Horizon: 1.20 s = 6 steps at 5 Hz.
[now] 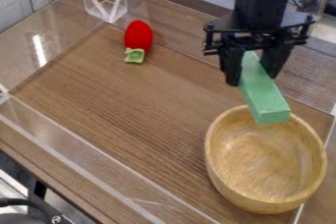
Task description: Remove the green stick from the brown bowl and put it on the table
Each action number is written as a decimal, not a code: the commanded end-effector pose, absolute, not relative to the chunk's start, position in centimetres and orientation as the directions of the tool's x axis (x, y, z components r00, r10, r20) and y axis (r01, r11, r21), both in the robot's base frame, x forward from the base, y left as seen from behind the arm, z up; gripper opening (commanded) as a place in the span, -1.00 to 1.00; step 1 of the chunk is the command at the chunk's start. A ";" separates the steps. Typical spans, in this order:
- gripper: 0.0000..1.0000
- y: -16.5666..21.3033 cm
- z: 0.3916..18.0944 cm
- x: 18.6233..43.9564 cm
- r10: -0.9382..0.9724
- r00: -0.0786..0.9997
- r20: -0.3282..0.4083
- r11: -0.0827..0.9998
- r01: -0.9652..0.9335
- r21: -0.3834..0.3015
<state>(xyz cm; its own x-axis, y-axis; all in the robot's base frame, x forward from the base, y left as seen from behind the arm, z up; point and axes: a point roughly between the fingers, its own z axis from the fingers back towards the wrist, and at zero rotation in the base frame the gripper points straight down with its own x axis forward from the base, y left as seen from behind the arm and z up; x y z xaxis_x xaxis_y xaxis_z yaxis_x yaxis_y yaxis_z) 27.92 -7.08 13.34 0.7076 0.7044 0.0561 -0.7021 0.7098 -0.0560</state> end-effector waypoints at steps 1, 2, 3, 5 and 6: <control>-1.00 -6.6 15.2 28.8 0.743 0.663 0.086 0.669 -0.735 -0.111; -1.00 -6.8 14.9 28.9 0.738 0.670 0.082 0.675 -0.731 -0.104; -1.00 -7.1 14.6 29.0 0.733 0.676 0.079 0.681 -0.726 -0.098; -1.00 -9.1 15.3 29.7 0.743 0.665 0.076 0.670 -0.738 -0.086; -1.00 -8.8 14.6 28.6 0.744 0.663 0.077 0.668 -0.741 -0.075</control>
<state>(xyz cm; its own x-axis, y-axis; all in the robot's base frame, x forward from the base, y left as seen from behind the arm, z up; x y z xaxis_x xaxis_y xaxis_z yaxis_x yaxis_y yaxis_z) 28.37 -8.55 12.69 0.6662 0.7443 0.0470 -0.7446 0.6674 -0.0130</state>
